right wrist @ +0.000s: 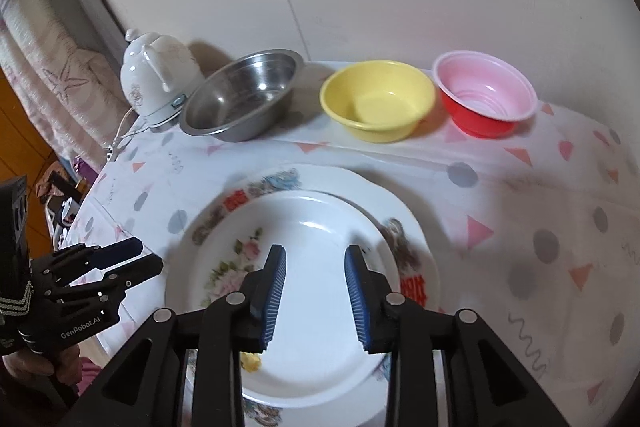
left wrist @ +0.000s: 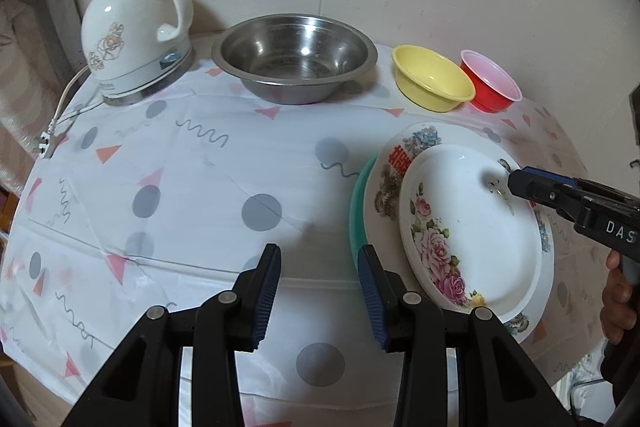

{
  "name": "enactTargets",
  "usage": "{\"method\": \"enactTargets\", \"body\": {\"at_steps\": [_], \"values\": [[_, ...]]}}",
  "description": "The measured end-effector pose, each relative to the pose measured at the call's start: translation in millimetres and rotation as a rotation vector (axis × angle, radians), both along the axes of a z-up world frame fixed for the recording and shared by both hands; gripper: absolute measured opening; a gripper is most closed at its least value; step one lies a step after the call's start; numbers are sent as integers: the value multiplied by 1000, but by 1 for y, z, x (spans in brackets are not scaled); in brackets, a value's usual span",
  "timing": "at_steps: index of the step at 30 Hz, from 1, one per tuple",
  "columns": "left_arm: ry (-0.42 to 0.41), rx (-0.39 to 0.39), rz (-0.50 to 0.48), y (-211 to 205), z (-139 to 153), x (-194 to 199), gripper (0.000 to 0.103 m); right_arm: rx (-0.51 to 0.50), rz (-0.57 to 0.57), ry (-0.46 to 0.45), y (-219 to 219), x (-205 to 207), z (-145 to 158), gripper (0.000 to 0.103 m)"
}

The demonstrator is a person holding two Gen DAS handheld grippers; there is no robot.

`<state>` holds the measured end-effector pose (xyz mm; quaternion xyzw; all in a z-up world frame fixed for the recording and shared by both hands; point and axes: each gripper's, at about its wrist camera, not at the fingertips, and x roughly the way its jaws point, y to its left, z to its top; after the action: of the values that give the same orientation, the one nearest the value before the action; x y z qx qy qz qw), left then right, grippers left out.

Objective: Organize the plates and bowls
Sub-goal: 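Move the right gripper to the rim of the steel bowl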

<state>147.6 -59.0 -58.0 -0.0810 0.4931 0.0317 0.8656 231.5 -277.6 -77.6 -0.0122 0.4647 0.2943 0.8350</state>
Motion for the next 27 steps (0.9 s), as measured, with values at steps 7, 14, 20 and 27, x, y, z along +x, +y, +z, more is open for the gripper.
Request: {"method": "enactTargets", "body": {"at_steps": [7,14,20,27], "values": [[11,5,44,6,4,-4,41,17,62,-1,18,6,6,34],[20,-9,60,18,8,-6,41,19,57,8,27,5,6,37],[32,-58,54,39,1,-1,42,17,4,7,31,4,8,37],[29,-129,85,76,-10,-2,49,25,-47,25,46,10,12,37]]}}
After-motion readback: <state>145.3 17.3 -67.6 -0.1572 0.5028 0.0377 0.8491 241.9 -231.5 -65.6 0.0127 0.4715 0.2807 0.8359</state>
